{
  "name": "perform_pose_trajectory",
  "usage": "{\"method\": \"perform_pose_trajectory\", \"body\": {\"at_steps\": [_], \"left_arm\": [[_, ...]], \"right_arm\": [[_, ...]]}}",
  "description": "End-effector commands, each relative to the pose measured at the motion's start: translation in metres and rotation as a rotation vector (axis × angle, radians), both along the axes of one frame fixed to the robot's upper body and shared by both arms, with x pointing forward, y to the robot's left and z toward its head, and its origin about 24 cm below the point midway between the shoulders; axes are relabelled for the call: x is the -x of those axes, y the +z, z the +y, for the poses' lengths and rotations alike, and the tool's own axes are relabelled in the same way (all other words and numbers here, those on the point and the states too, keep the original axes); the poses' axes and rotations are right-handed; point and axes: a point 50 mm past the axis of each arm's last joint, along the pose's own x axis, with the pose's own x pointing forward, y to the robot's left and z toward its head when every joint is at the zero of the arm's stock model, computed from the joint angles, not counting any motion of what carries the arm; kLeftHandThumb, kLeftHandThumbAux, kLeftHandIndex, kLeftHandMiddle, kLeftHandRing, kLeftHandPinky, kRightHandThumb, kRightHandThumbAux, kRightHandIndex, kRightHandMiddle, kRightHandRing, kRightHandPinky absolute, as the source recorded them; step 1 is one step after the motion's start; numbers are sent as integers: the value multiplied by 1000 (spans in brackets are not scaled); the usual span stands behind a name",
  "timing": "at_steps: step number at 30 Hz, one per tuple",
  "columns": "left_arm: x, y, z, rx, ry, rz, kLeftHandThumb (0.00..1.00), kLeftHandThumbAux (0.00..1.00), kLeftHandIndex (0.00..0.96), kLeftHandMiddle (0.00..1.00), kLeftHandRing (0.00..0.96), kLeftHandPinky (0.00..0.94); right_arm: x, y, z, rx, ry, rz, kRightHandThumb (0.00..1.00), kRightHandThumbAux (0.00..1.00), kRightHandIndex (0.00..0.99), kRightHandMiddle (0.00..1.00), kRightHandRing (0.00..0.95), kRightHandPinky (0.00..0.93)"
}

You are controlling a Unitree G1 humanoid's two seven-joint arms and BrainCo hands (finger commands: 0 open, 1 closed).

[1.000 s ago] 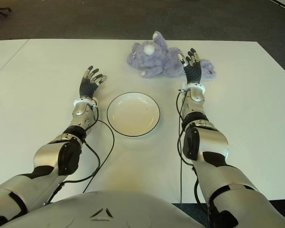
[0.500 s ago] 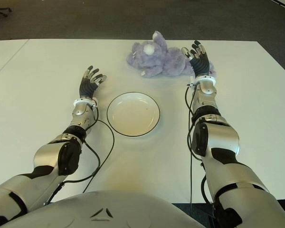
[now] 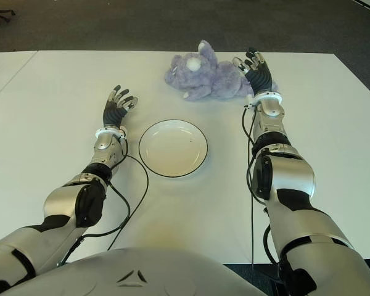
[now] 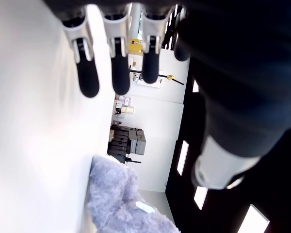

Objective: Put the doll into the plate.

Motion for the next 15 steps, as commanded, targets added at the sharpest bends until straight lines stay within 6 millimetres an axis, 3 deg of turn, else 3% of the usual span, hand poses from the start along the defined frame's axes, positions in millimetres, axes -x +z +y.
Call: {"method": "perform_pose_trajectory", "body": {"at_steps": [1, 4, 9, 15], "left_arm": [[69, -83, -5, 89, 38, 423, 136, 810, 58, 179, 229, 285], [69, -83, -5, 92, 41, 423, 137, 811, 59, 181, 230, 282], [69, -83, -7, 100, 43, 425, 123, 815, 57, 182, 231, 275], [68, -83, -8, 96, 39, 428, 135, 816, 59, 181, 232, 280]], "right_arm": [[-4, 5, -5, 114, -7, 68, 227, 636, 1, 0, 0, 0], [-3, 5, -9, 156, -14, 89, 229, 642, 5, 0, 0, 0], [4, -6, -19, 429, -9, 162, 212, 579, 0, 0, 0, 0], [21, -32, -34, 932, 70, 299, 230, 476, 0, 0, 0, 0]]}}
